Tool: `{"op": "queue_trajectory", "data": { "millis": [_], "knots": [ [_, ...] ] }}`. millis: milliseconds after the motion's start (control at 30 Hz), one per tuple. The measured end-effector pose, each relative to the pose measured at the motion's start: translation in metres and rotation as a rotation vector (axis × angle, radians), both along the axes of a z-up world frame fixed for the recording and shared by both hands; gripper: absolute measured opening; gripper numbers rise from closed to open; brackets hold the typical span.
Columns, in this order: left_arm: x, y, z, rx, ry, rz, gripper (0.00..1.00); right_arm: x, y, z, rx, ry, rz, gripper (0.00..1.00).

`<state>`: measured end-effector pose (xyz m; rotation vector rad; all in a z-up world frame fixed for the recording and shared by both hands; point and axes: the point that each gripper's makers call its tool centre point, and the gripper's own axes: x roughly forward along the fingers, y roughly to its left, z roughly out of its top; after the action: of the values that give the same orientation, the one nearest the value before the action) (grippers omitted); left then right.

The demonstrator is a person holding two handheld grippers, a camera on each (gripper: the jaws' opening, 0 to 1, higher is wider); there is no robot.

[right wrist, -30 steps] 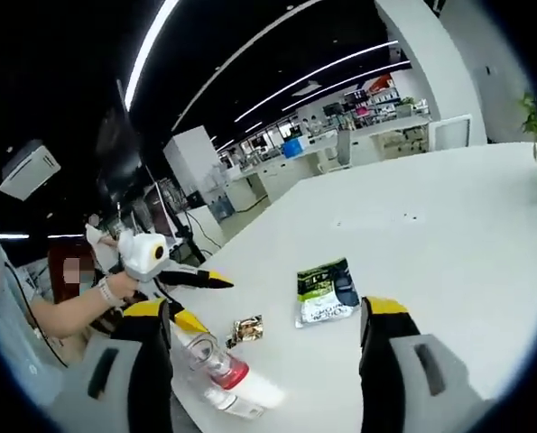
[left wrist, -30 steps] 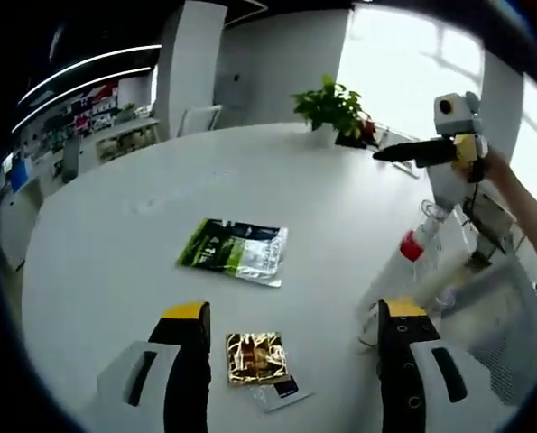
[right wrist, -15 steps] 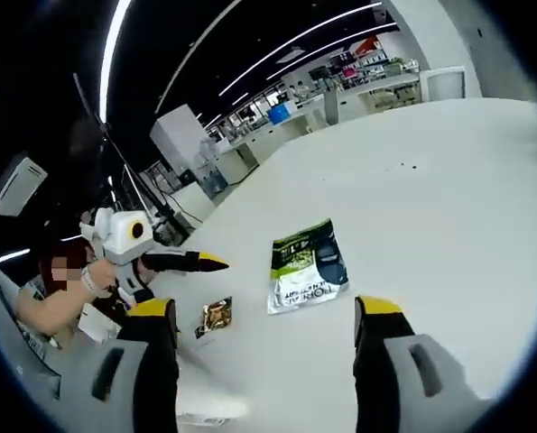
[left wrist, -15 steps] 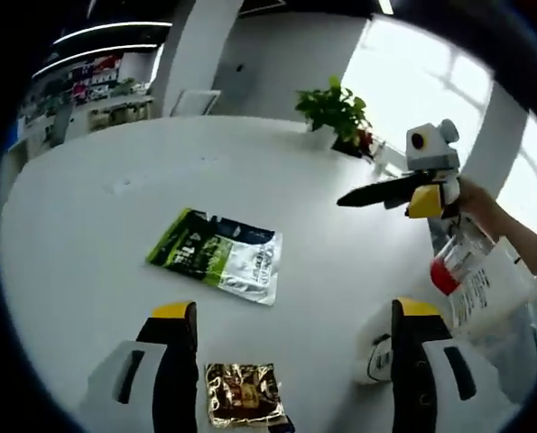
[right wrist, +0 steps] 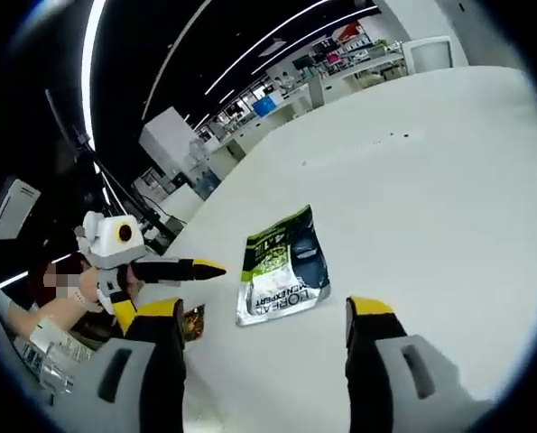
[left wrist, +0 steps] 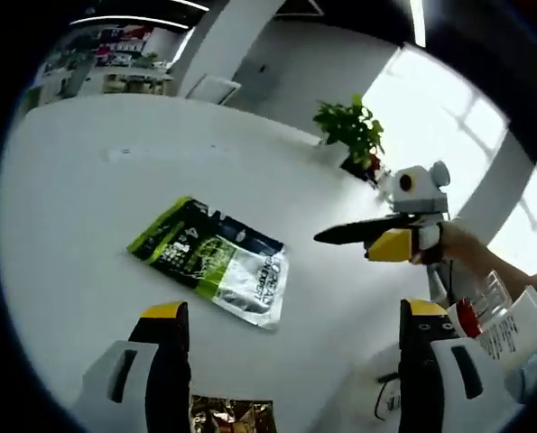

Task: Arrange the skincare products in the storage area until every visible bottle or jar stands upright without overlapping.

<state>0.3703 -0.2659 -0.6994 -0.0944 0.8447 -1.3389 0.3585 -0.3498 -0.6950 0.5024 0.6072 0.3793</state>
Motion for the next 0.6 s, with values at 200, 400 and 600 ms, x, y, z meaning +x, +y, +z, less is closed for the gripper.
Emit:
{"op": "queue_trajectory", "data": {
  "millis": [200, 400, 600],
  "knots": [
    [-0.001, -0.01, -0.002, -0.038, 0.075, 0.023, 0.97, 0.013, -0.001, -0.008, 0.035, 0.012, -0.02, 0.66],
    [0.005, -0.017, -0.005, -0.043, 0.093, 0.058, 0.96, 0.019, -0.001, -0.017, 0.055, 0.034, -0.027, 0.62],
    [0.016, -0.02, -0.008, -0.058, 0.111, 0.114, 0.84, 0.025, 0.0, -0.021, 0.1, 0.042, -0.041, 0.57]
  ]
}}
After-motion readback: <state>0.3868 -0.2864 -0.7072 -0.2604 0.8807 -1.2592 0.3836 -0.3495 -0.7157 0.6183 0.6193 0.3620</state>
